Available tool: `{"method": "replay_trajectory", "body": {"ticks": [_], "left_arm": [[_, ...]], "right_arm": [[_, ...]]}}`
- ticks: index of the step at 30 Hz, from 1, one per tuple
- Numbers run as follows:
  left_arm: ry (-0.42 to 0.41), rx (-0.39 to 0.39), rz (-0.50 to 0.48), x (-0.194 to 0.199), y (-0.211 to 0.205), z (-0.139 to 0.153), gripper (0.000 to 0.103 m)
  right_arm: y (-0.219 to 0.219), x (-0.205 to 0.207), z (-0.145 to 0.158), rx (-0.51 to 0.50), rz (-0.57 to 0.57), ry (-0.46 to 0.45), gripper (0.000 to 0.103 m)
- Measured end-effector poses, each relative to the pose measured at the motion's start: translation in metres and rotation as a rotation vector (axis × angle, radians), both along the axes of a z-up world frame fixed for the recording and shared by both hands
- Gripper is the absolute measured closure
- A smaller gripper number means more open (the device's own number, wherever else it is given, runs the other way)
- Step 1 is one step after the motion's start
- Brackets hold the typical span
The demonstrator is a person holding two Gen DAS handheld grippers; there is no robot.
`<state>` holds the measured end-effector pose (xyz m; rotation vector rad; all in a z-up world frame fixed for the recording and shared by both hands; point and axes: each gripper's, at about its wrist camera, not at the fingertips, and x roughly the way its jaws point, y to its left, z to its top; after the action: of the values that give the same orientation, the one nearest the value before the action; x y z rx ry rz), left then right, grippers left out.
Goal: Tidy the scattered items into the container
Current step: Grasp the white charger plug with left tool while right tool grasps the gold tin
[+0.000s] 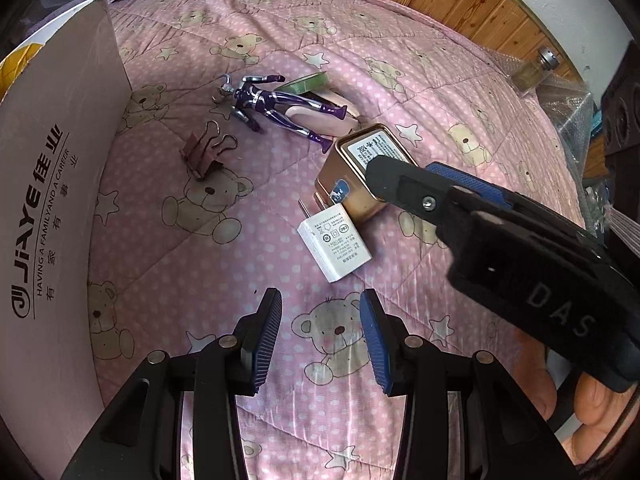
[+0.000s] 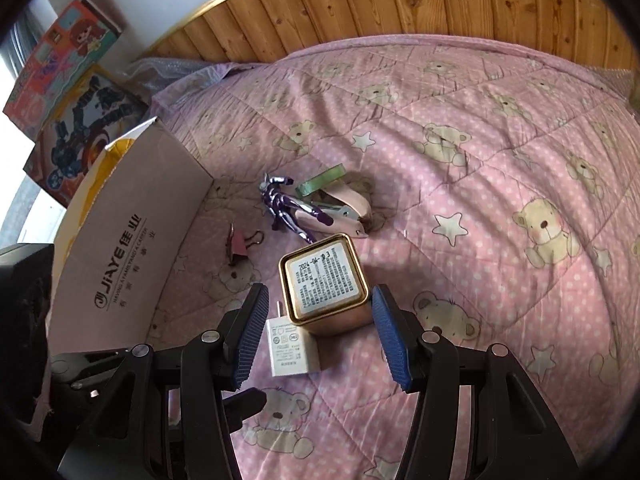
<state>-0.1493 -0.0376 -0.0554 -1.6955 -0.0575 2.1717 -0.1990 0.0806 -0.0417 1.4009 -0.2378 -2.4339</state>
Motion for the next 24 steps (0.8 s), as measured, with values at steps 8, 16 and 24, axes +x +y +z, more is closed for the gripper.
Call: {"method": "replay_trajectory", "body": {"ticks": [8,16,24], "left_arm": [[-0.026,0.005,-0.016,-0.019,0.013,-0.012,0.06],[-0.044,0.015,0.003,-0.027,0.02,-0.026,0.046],[-0.023,-0.035,0.107,-0.026,-0.007,-0.027,0.047]], "right_arm": [[0.042,-0.011,0.0,-0.063,-0.095,0.002,0.094],[0.007,-0.001,0.012,-0.079,0.058,0.028,0.047],[0.006,-0.014,-0.013,0.06,0.052,-0.014,0.045]]}}
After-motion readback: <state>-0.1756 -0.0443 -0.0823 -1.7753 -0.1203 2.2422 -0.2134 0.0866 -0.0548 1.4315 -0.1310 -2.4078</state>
